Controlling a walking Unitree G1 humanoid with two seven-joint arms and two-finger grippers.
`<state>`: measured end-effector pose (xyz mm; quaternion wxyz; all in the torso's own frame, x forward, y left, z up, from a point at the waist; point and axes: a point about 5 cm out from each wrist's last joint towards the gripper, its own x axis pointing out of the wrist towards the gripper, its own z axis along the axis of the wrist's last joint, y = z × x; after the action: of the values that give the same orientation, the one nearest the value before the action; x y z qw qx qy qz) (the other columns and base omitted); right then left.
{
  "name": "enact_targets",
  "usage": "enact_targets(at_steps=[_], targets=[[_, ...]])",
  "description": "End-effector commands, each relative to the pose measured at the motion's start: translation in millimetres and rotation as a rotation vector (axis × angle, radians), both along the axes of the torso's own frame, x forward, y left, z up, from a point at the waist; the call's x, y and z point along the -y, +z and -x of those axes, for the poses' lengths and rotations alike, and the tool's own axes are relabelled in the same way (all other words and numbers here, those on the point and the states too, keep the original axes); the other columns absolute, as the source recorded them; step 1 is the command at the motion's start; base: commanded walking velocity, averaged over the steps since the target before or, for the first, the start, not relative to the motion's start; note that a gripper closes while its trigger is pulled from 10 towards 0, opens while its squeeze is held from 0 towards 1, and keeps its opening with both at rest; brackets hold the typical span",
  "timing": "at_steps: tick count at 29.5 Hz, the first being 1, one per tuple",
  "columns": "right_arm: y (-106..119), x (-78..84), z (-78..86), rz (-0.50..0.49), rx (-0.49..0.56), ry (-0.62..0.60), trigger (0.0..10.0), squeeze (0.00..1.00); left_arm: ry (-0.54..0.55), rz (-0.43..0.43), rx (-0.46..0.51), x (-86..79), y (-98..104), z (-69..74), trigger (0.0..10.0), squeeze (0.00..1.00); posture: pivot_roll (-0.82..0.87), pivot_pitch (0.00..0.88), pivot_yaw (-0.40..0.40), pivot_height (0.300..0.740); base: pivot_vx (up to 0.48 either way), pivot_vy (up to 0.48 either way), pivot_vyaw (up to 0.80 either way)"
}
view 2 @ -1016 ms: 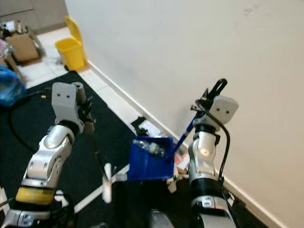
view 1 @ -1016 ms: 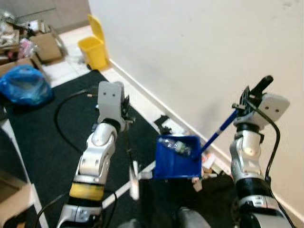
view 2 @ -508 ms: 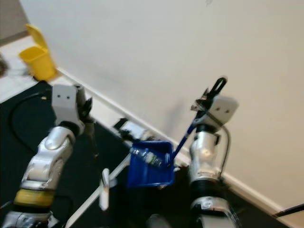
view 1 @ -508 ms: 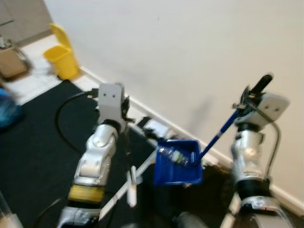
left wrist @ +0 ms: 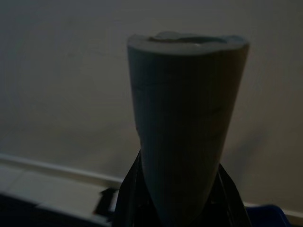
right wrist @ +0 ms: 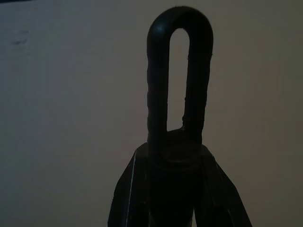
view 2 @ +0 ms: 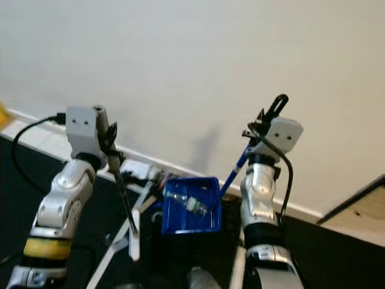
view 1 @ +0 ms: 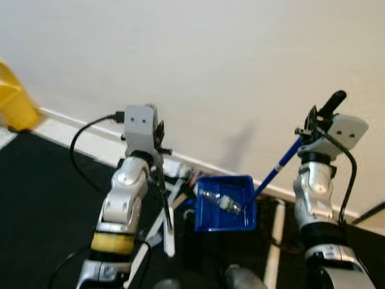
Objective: Sweep floor
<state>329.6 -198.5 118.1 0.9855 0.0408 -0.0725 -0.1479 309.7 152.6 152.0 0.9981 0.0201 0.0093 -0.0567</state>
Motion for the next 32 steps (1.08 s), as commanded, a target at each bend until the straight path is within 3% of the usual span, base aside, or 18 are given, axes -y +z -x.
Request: enact_targets(at_steps=[1, 32], targets=[[4.6, -1.3, -1.0, 0.005, 0.023, 0.004, 10.0, 0.00, -0.004, 0.004, 0.032, 2.4, 5.7, -0.3, 10.0, 0.00, 0.12, 0.039, 0.020, 0.740, 0.000, 0.000, -0.80], [4.7, -2.3, -1.5, 0.009, 0.024, 0.011, 10.0, 0.00, -0.010, 0.003, 0.034, 3.5, 4.9, -0.7, 10.0, 0.00, 0.12, 0.030, 0.018, 0.740, 0.000, 0.000, -0.80]])
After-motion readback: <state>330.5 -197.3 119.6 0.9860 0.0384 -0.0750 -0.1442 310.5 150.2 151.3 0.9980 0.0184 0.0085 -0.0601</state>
